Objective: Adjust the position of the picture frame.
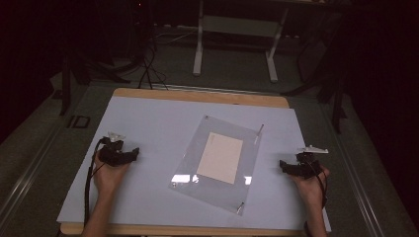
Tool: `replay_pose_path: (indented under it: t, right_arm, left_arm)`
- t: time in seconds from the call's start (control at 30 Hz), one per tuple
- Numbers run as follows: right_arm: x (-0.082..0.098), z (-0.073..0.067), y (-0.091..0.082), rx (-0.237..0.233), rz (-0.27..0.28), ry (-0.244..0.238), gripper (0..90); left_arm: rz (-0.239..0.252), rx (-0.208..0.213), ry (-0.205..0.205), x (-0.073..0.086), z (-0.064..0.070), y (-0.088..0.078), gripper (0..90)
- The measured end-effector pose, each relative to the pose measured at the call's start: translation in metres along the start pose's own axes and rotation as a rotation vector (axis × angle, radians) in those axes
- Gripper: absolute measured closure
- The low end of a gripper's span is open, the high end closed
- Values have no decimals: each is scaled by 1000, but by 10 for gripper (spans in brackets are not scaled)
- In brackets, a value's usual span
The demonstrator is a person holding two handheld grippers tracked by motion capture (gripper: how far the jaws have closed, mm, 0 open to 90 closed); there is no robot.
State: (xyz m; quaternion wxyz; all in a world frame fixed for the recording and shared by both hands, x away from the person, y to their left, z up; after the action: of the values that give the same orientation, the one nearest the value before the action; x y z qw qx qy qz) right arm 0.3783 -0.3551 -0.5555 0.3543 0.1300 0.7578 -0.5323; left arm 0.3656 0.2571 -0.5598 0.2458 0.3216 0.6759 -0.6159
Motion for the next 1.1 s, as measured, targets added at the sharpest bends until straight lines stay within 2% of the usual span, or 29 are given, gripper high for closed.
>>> replay_pose_path:
  t: [0.03, 0.1, 0.13, 0.17, 0.23, 0.33, 0.5, 0.6, 0.83, 0.97, 1.1]
  right_arm:
    - [0, -2, -1, -9, 8, -9, 246]
    - [-1, -4, -2, 6, 22, -37, 330]
    - [-2, -5, -3, -4, 29, -42, 384]
    - [-2, -5, -3, -4, 29, -42, 384]
    - [-5, -8, -4, -28, 54, -47, 468]
    - [-7, -11, -4, -41, 65, -62, 523]
    - [-10, -14, -2, -53, 76, -64, 576]
    - [-14, -17, -1, -66, 82, -77, 600]
    - [-27, -26, 2, -98, 86, -125, 635]
    - [-39, -28, 3, -119, 99, -131, 650]
    - [-54, -32, 7, -130, 109, -157, 659]
  left_arm:
    - [4, 11, -1, 1, -3, -4, 408]
    - [20, 35, -7, 0, -7, -11, 421]
    - [20, 35, -7, 0, -7, -11, 422]
    - [34, 47, -11, -1, -8, -15, 422]
    - [40, 54, -9, 0, -10, -19, 414]
    - [48, 45, 44, 1, -7, -21, 395]
    - [60, 61, 73, 0, 1, -25, 369]
    - [69, 48, 97, 2, 7, -31, 371]
    - [92, 65, 62, 9, 6, -41, 432]
    - [98, 85, 74, 12, 6, -45, 448]
    - [93, 84, 91, 12, 9, -41, 446]
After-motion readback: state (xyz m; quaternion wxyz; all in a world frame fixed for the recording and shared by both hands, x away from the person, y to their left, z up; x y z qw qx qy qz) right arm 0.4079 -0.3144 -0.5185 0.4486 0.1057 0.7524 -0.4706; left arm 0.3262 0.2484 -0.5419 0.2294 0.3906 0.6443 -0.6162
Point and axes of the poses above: each handheld gripper's, and its own axes: y roughly forward along the jaws, x roughly out of its underside, z roughly to its right, the point moved 3 cm from there along y, roughly forward along the jaws, and after that the axes turned 15 degrees about -x, right-handed, at the moved point
